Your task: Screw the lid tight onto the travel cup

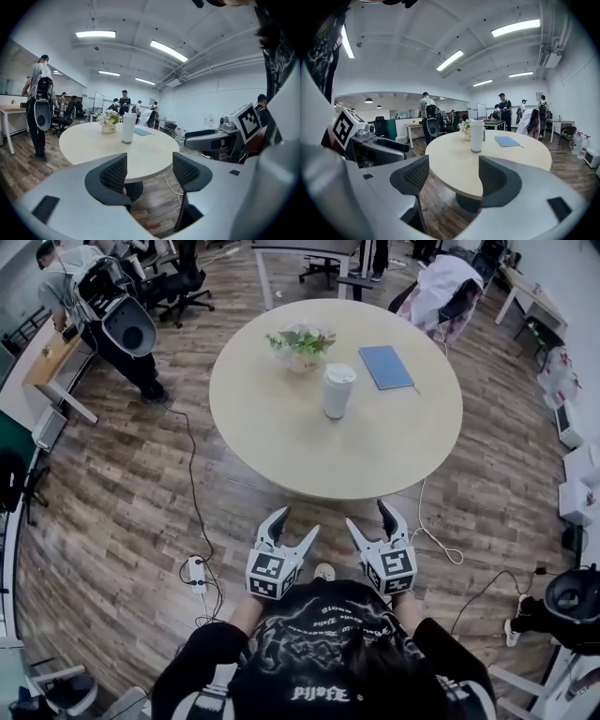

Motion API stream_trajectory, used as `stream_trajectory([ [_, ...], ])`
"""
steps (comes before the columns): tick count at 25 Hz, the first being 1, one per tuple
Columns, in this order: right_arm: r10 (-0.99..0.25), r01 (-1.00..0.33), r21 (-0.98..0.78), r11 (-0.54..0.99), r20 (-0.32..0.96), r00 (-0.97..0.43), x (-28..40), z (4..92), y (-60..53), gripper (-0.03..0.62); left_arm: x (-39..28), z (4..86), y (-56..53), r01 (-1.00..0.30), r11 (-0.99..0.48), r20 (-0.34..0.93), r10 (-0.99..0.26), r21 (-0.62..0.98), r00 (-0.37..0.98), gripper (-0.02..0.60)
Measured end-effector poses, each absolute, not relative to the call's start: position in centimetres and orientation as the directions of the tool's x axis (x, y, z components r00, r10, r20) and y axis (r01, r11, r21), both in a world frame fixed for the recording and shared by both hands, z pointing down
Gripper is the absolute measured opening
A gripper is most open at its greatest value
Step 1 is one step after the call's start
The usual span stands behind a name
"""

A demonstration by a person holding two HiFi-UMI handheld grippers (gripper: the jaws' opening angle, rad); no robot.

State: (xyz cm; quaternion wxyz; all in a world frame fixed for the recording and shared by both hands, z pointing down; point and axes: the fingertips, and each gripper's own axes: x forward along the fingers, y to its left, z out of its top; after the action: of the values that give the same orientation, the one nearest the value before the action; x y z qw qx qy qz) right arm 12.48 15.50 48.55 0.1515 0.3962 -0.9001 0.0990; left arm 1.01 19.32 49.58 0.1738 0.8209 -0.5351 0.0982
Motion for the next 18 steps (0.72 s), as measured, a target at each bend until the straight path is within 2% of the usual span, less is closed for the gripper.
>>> stream_trajectory([
  [6, -0.676, -0.746, -0.159, 0.647, 0.333, -0.657, 13.6, 48.9, 12.9, 0.311, 3.0, 51.3, 17.1, -0.895, -0.404, 0.399, -0.801, 0.189, 0.446, 0.328],
  [11, -0.678, -0.759, -0.151, 0.634, 0.363, -0.639, 14.1, 50.0, 12.1, 0.311, 2.6, 52.3, 15.4, -0.893, -0.372, 0.408, -0.796, 0.252, 0.447, 0.328],
  [18, -0.694, -0.786, -0.172, 0.593, 0.385, -0.608, 13.3, 50.9, 8.2, 0.311, 0.7, 53.1, 10.1, -0.882, -0.400, 0.416, -0.778, 0.248, 0.470, 0.328],
])
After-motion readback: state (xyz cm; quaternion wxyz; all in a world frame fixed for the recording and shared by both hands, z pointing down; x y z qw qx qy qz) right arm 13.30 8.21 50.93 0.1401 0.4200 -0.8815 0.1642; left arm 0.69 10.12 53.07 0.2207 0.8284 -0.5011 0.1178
